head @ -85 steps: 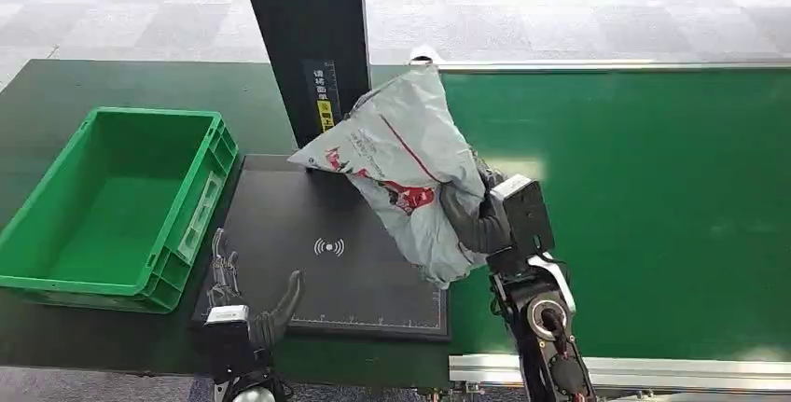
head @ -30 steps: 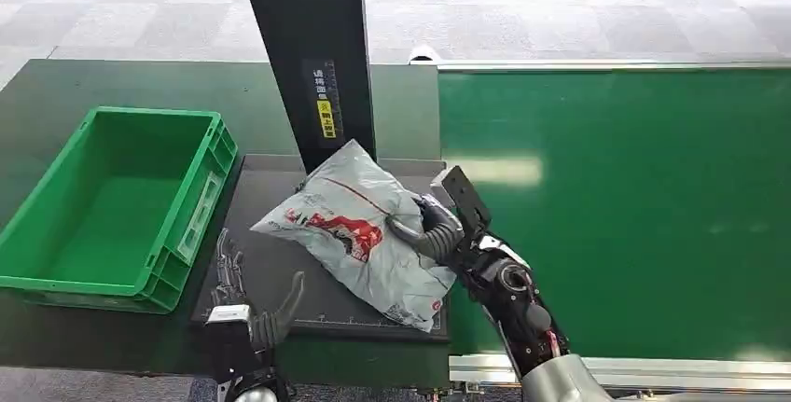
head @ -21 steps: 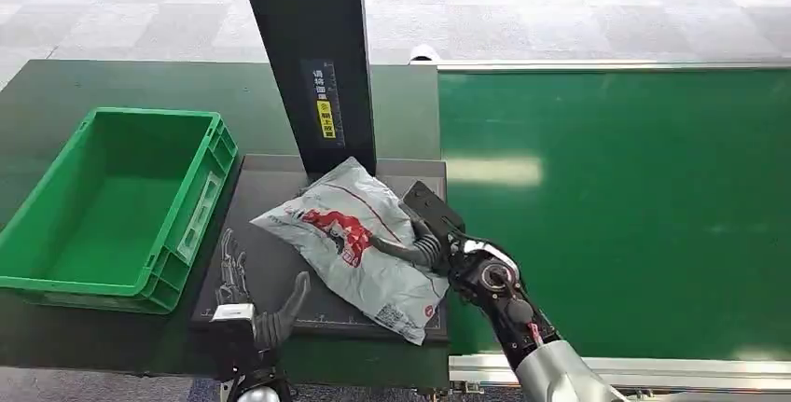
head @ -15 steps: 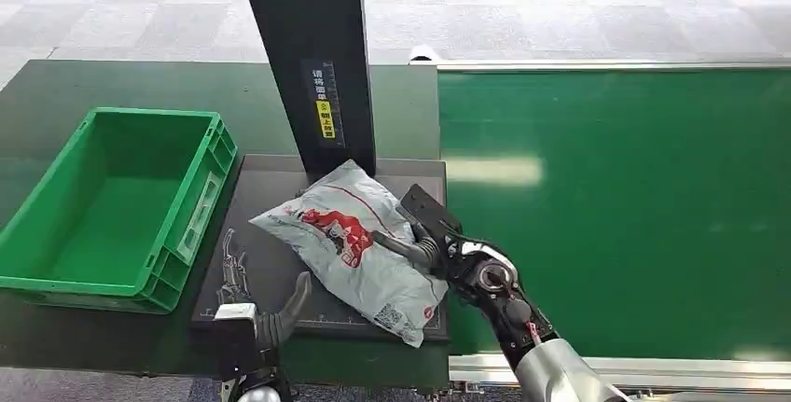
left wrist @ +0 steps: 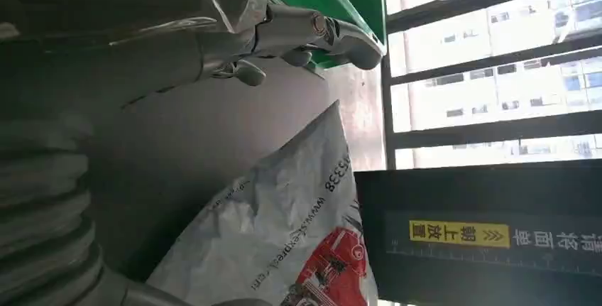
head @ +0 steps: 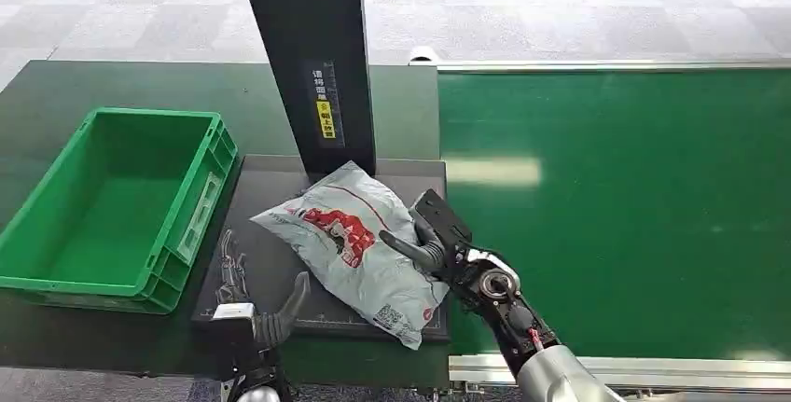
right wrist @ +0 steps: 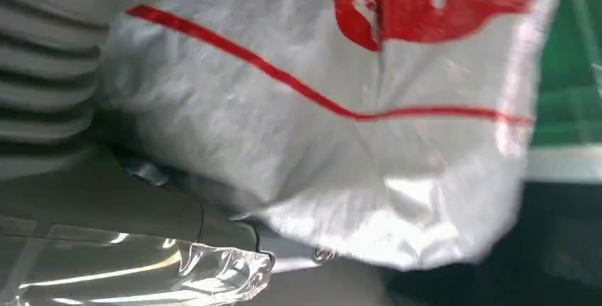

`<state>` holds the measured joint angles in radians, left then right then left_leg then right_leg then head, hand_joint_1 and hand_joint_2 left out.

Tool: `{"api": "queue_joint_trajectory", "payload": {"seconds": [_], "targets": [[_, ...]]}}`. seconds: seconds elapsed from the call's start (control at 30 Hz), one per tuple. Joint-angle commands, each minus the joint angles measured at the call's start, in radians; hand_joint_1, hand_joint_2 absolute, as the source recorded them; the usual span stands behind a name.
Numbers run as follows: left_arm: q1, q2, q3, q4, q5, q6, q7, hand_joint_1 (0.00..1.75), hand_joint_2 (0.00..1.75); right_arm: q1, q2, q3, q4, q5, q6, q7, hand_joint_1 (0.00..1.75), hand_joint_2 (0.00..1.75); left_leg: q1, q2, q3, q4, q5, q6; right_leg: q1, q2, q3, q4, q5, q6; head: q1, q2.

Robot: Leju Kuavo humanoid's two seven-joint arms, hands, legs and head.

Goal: Moved the parcel from conveyor to table for the left to box.

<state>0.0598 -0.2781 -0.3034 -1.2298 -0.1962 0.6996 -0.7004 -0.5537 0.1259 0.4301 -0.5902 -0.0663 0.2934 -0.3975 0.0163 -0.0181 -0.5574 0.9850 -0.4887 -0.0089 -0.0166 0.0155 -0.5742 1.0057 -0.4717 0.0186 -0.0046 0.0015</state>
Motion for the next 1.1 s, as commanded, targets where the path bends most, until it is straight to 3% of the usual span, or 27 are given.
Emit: {"api": "queue_joint_trajectory", "payload": {"seconds": [0.03,0.07,0.1,0.17,0.2,0.27,0.33,0.4,0.73,0.93,1.03,1.1], "targets": [[0.139,-0.033,0.108,-0.179,0.032,-0.001,0.002,0.0,1.75,0.634,-0.078,-0.437,-0.978,0.169,-0.434,-0.053,0.0,1.75,0.001,-0.011,0.0,-0.001,-0.001,0.001,0.001,-0.013,0.006,-0.003,-0.004,-0.001,0.0,0.0],[0.134,-0.027,0.097,-0.172,0.038,-0.001,0.002,0.0,1.75,0.703,-0.074,-0.461,-1.068,0.189,-0.446,-0.057,0.0,1.75,0.0,-0.014,-0.001,-0.001,-0.001,0.001,0.001,-0.014,0.005,-0.002,-0.004,0.0,0.0,0.0],[0.134,-0.027,0.097,-0.172,0.038,-0.001,0.002,0.0,1.75,0.703,-0.074,-0.461,-1.068,0.189,-0.446,-0.057,0.0,1.75,0.001,-0.015,-0.003,0.0,-0.001,0.001,0.001,-0.015,0.004,-0.001,-0.005,0.002,0.0,0.0],[0.095,0.034,0.016,-0.14,0.068,-0.001,0.002,0.0,1.75,0.775,-0.028,-0.507,-1.168,0.278,-0.587,-0.087,0.0,1.75,-0.001,-0.017,-0.002,0.001,-0.004,0.002,-0.001,-0.019,0.006,0.0,-0.01,0.001,0.001,0.0],[0.065,0.074,-0.019,-0.142,0.023,-0.001,0.002,0.0,1.75,0.84,-0.001,-0.526,-1.242,0.371,-0.729,-0.119,0.0,1.75,-0.001,-0.018,-0.005,0.0,-0.004,0.001,-0.001,-0.018,0.004,0.0,-0.008,0.0,0.001,0.0],[0.017,0.111,-0.044,-0.149,0.035,-0.044,0.002,0.0,1.75,0.913,0.035,-0.529,-1.312,0.403,-0.814,-0.138,0.0,1.75,-0.001,-0.014,-0.005,0.0,-0.005,0.0,-0.001,-0.017,0.002,0.0,-0.008,0.0,0.0,0.0],[-0.042,0.136,-0.053,-0.133,0.015,-0.164,0.045,0.0,1.75,0.928,0.06,-0.517,-1.271,0.498,-0.892,-0.153,0.0,1.75,-0.001,-0.017,-0.004,0.0,-0.005,0.0,0.0,-0.02,0.003,0.0,-0.009,-0.001,0.001,0.0],[-0.105,0.125,-0.038,-0.081,-0.023,-0.257,0.087,0.0,1.75,0.911,0.076,-0.504,-1.175,0.549,-0.965,-0.164,0.0,1.75,0.0,-0.012,-0.002,-0.002,-0.005,0.0,0.001,-0.014,0.003,-0.002,-0.007,-0.001,0.0,0.0],[-0.099,0.118,-0.039,-0.068,-0.03,-0.261,0.08,0.0,1.75,0.894,0.07,-0.501,-1.153,0.539,-0.977,-0.174,0.0,1.75,0.0,-0.003,0.005,-0.002,-0.005,0.0,0.0,-0.005,0.008,-0.002,-0.006,-0.001,0.001,0.0],[-0.226,0.128,-0.138,-0.01,-0.102,-0.444,0.179,0.0,1.75,0.801,0.142,-0.525,-0.843,0.484,-0.938,-0.202,0.0,1.75,0.001,-0.005,0.006,-0.004,-0.004,0.0,0.002,-0.007,0.009,-0.005,-0.004,-0.002,0.0,0.0],[-0.226,0.136,-0.178,-0.017,-0.171,-0.45,0.222,0.0,1.75,0.776,0.153,-0.483,-0.769,0.471,-0.956,-0.249,0.0,1.75,0.001,-0.001,0.007,-0.003,-0.004,0.0,0.002,-0.003,0.009,-0.005,-0.004,-0.002,0.0,0.0],[-0.24,0.154,-0.212,0.008,-0.285,-0.393,0.253,0.0,1.75,0.775,0.128,-0.389,-0.769,0.488,-0.972,-0.24,0.0,1.75,0.001,0.0,0.007,-0.003,-0.005,0.0,0.001,-0.002,0.009,-0.004,-0.004,-0.002,0.001,0.0]]}}
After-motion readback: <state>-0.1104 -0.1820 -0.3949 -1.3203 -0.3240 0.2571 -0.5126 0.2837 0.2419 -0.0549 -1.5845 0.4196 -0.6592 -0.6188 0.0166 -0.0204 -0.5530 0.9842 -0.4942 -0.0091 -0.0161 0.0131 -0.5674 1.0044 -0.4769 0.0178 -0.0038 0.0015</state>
